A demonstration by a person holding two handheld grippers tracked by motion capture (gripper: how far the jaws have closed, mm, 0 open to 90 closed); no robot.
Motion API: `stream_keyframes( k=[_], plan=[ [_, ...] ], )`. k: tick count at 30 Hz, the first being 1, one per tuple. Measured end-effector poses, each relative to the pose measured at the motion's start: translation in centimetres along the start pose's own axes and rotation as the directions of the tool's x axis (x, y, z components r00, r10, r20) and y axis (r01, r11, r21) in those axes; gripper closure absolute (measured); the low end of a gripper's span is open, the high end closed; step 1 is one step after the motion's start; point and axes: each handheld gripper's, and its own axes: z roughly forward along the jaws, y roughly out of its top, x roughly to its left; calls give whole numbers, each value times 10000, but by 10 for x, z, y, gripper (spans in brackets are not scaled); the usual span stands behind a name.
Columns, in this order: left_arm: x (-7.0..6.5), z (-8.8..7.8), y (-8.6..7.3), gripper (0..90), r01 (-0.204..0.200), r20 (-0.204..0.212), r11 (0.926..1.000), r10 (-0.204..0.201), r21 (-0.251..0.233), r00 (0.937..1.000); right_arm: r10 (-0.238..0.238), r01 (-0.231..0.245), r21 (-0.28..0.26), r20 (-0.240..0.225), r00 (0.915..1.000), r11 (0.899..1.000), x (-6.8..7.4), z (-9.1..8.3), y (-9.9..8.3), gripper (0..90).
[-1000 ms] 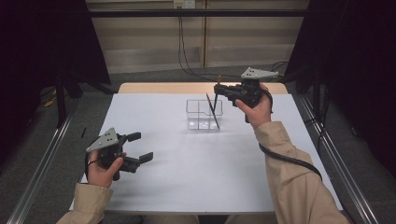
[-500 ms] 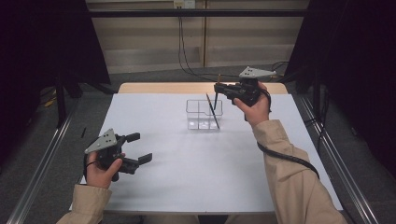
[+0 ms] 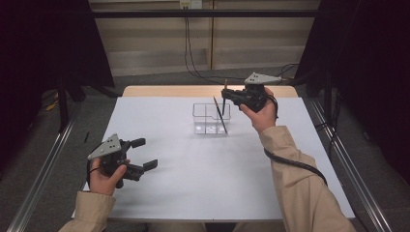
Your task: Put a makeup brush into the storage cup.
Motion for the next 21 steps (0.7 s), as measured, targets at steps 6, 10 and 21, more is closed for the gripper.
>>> stream_keyframes(
  k=[6,10,21],
  plan=[
    [-1,1,1,35,-12,-12,10000,12,-16,10000,19,-21,131,158,9999,9999,-3,2,-7,840],
    [-1,1,0,35,-28,9,10000,28,-13,10000,36,-41,207,249,9997,9998,-5,3,-13,839],
    [-2,0,1,35,-63,-2,10000,63,6,10000,-25,17,378,220,9998,9993,-5,8,-16,840]
  ],
)
